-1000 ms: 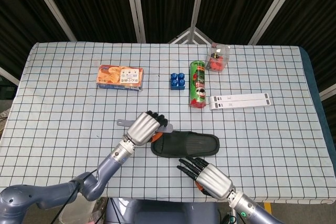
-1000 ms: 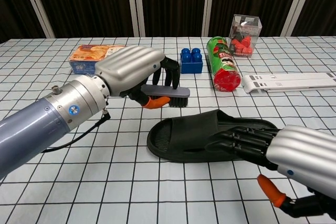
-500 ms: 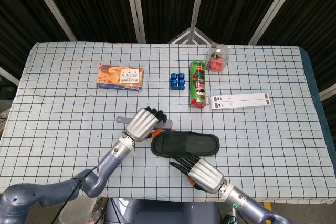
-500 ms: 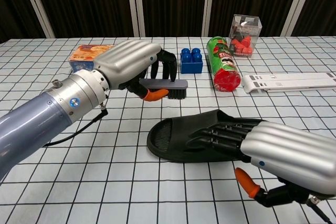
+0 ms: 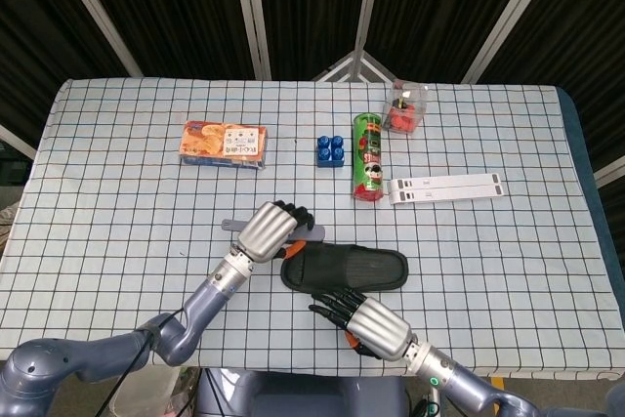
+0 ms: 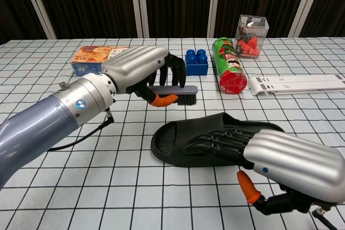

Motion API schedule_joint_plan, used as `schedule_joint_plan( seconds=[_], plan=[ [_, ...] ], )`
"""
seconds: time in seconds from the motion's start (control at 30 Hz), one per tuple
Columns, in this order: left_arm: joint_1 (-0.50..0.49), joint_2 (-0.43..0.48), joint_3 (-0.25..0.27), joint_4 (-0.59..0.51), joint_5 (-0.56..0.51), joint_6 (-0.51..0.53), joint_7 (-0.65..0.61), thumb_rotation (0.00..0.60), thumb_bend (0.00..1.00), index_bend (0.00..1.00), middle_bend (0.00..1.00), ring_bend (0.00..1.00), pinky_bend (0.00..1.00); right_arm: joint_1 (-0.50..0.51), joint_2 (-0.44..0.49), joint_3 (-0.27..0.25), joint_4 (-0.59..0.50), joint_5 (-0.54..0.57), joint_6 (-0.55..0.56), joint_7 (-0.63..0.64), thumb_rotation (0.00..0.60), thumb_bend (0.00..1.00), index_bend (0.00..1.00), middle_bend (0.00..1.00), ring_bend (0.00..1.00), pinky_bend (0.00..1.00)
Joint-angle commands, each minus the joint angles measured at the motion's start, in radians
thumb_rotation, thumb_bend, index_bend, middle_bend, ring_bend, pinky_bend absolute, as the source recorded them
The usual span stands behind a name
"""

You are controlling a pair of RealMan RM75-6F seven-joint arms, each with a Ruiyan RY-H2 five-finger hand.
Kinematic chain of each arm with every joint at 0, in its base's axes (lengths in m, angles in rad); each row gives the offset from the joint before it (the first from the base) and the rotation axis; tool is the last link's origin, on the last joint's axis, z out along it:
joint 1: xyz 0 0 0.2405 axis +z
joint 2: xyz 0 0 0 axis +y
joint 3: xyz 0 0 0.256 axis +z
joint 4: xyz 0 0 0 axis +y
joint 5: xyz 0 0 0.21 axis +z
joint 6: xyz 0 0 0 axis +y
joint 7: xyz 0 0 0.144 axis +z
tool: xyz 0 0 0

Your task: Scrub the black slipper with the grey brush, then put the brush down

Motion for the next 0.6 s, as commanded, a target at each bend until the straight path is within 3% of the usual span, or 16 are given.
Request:
schedule_joint_plan(
  seconds=[0.03, 0.3, 0.6],
  plan=[
    [-0.007, -0.011, 0.007, 0.027, -0.009, -0.018, -0.045, 0.6, 0.77, 0.46, 0.62, 0.51, 0.54, 0.008, -0.028, -0.013, 0.067, -0.013, 0.048, 0.078, 0.6, 0.94, 0.0, 0.1, 0.06, 0.1],
    [-0.023, -0.022, 0.007, 0.062, -0.018, -0.034, -0.111, 0.6, 0.77, 0.46, 0.62, 0.51, 0.54, 0.014, -0.074, -0.056, 0.228, -0.027, 0.111, 0.227, 0.6, 0.96, 0.04, 0.11, 0.06, 0.1],
    [-0.042, -0.03, 0.004, 0.044, -0.019, -0.041, -0.126, 0.6, 0.77, 0.46, 0.62, 0.51, 0.54, 0.017, -0.126, -0.076, 0.328, -0.037, 0.143, 0.256, 0.6, 0.97, 0.04, 0.11, 0.06, 0.1]
  ],
)
